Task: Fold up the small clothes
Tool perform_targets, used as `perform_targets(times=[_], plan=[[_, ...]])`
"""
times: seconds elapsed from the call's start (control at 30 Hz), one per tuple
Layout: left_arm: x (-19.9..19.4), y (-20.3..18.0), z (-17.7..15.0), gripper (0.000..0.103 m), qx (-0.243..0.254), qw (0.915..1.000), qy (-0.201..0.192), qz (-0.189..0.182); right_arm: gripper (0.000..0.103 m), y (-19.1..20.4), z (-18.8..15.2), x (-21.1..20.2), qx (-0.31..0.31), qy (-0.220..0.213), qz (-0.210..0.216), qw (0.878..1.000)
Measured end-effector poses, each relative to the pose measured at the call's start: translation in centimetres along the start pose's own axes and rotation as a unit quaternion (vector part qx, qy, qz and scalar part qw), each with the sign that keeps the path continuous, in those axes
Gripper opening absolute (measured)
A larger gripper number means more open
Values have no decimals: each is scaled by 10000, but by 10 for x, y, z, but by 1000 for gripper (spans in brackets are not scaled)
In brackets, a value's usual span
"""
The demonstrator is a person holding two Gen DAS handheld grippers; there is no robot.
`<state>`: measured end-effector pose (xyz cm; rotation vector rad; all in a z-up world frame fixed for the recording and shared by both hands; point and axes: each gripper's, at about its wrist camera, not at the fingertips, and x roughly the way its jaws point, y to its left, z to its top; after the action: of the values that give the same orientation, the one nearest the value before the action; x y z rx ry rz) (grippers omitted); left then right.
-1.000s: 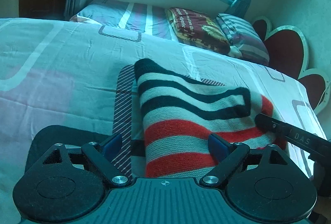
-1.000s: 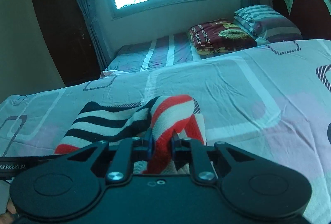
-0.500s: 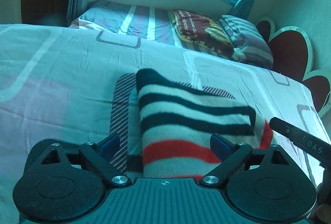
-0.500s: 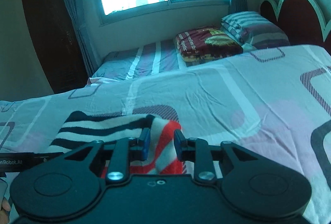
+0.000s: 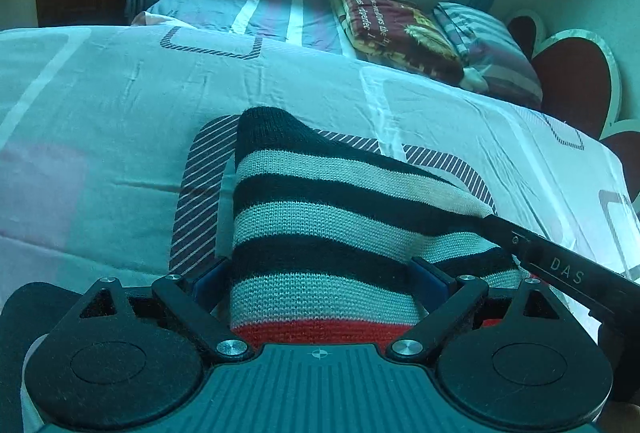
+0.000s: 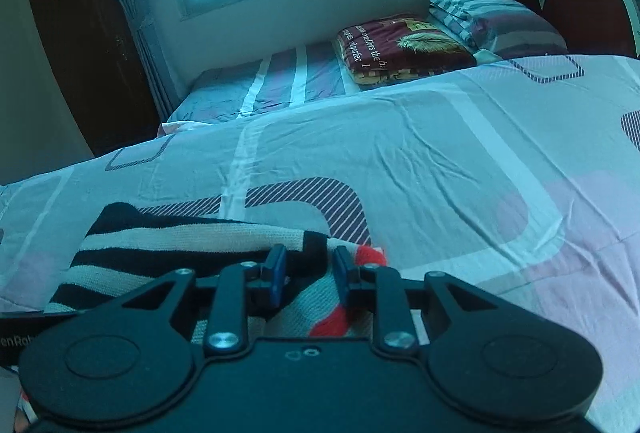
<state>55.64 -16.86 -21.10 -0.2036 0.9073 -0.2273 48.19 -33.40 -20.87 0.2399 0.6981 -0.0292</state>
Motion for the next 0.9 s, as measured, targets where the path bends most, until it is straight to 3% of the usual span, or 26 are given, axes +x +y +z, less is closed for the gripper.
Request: perform_targets(times=[0.37, 0.57, 0.7, 0.9], plan=[[-8, -2, -3, 94, 82, 9998, -24, 156, 27, 2, 1, -6, -29, -5, 21, 10000], [-49, -2, -16, 94, 319, 9989, -330, 92, 33, 11, 5, -49, -144, -230, 198, 9994], [-72, 2, -33, 94, 363, 9985, -416, -66, 33, 22, -13, -83, -481, -316, 299, 9979], [-74, 12, -53, 94, 185, 9992, -350, -107, 31, 19, -46, -99, -663, -255, 8, 9975]])
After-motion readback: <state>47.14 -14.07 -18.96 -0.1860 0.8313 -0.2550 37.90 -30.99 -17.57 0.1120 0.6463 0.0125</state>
